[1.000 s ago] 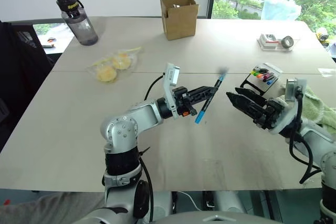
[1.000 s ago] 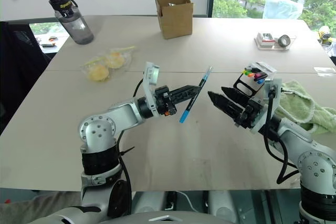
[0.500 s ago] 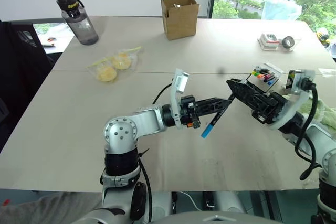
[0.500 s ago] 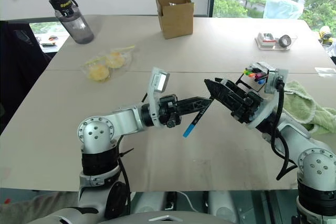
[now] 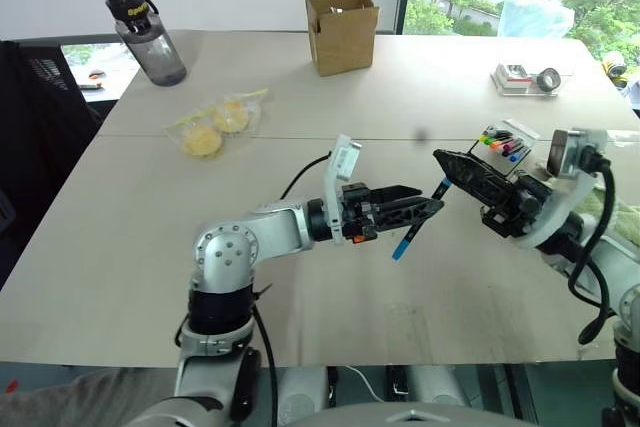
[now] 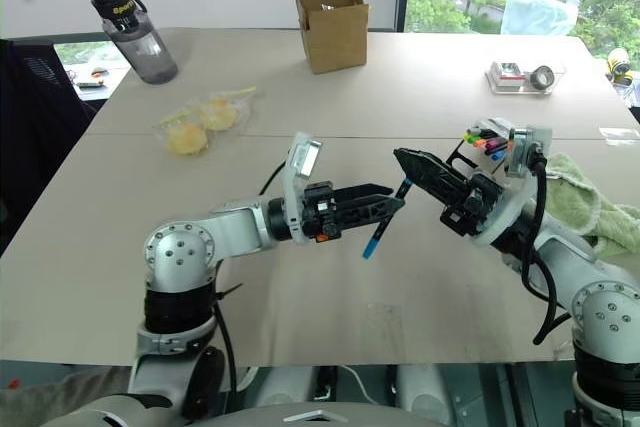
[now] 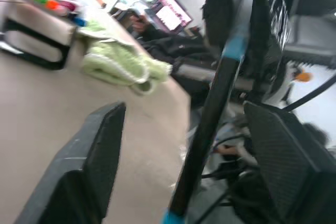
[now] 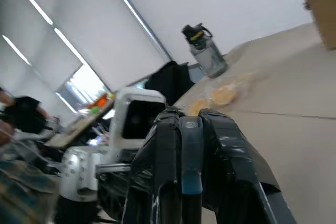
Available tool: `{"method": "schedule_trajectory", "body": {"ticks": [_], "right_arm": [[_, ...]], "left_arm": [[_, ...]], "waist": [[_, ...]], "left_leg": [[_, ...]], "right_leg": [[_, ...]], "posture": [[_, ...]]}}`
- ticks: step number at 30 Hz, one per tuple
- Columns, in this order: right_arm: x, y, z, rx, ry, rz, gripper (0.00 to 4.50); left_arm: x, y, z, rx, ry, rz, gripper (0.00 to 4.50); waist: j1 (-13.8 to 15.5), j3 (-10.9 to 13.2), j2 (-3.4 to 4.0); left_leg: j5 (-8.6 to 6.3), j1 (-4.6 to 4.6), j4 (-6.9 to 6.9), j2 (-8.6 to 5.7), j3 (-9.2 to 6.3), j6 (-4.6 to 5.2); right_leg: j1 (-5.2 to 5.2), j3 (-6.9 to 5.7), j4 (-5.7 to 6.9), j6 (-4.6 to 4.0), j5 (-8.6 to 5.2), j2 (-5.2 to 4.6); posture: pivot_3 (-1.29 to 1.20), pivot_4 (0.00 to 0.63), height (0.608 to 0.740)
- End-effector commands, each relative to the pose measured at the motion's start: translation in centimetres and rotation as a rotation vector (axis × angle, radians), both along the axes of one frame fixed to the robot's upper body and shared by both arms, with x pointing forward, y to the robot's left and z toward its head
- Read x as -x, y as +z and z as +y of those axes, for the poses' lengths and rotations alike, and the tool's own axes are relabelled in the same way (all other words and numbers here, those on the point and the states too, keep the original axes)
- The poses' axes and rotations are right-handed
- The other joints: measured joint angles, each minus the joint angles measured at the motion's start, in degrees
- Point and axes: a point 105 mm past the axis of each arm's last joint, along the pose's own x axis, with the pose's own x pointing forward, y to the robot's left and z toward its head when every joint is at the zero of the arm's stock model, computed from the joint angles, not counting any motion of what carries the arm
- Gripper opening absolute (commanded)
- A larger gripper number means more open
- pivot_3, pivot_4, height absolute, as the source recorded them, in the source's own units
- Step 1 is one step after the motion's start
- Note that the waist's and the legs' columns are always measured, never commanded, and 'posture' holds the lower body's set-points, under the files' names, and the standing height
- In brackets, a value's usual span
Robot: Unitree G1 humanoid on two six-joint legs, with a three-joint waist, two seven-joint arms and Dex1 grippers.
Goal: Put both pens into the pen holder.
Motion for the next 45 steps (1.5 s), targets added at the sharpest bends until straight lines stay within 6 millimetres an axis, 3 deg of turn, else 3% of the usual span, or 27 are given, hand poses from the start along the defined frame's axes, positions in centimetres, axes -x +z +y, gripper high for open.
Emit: {"method": "schedule_trajectory", "body": {"ticks": [1, 6, 11, 16, 26, 35, 45], "right_arm": [[-0.4, 1.3, -0.8, 0.265, -0.081, -0.230, 0.05], [-1.8, 2.7, -1.3, 0.590, -0.185, -0.561, 0.05], [-1.7, 3.3, 0.1, 0.760, -0.176, -0.839, 0.05], [-1.6, 4.7, -0.1, 0.922, -0.251, -1.086, 0.05], [-3.3, 3.3, -2.8, 0.919, -0.395, -1.044, 0.05], [-5.6, 2.6, -3.1, 0.856, -0.432, -1.018, 0.05], [-8.3, 0.0, -4.4, 0.864, -0.452, -0.985, 0.05]], "left_arm": [[0.2, 1.5, 1.0, -0.057, -0.003, -0.185, 3.63], [-1.0, 0.7, 2.2, -0.213, 0.054, -0.356, 3.63], [-2.0, 0.0, 1.7, -0.321, 0.106, -0.495, 3.63], [-2.8, 0.8, 1.3, -0.344, 0.189, -0.598, 3.63], [-2.3, 1.2, -0.2, -0.306, 0.235, -0.629, 3.63], [-1.9, 0.8, 0.0, -0.330, 0.234, -0.631, 3.63], [-1.9, 0.9, 0.1, -0.334, 0.248, -0.629, 3.63]], "waist": [[0.1, 0.0, 0.03], [0.1, 0.0, 0.04], [0.2, 0.0, 0.02], [0.2, 0.0, 0.03], [0.1, 0.1, 0.03], [-0.1, 0.0, 0.03], [0.1, 0.0, 0.03]], "left_leg": [[0.00, 0.00, -0.03, 0.00, 0.00, 0.00], [0.01, 0.01, -0.29, -0.02, 0.04, -0.01], [0.16, 0.01, -0.54, -0.03, 0.10, -0.27], [0.18, -0.34, -0.59, -0.02, 0.15, -0.30], [0.23, -0.52, -0.54, 0.00, 0.22, -0.36], [0.34, -0.35, -0.54, 0.02, 0.31, -0.52], [0.34, -0.39, -0.54, 0.02, 0.30, -0.52]], "right_leg": [[-0.01, 0.00, -0.03, -0.01, -0.01, -0.01], [-0.06, 0.01, -0.18, -0.01, -0.01, -0.02], [-0.13, 0.03, -0.34, 0.01, 0.00, -0.11], [-0.53, 0.05, -0.32, 0.03, 0.01, -0.22], [-0.71, 0.04, -0.18, 0.03, 0.02, -0.29], [-0.72, 0.17, 0.01, 0.02, 0.02, -0.09], [-0.71, 0.14, -0.02, 0.01, 0.03, -0.17]], "posture": [[0.00, 0.150, 0.736], [0.00, 0.150, 0.736], [0.00, 0.150, 0.736], [0.00, 0.150, 0.736], [0.00, 0.150, 0.736], [0.00, 0.150, 0.736], [0.00, 0.150, 0.736]]}}
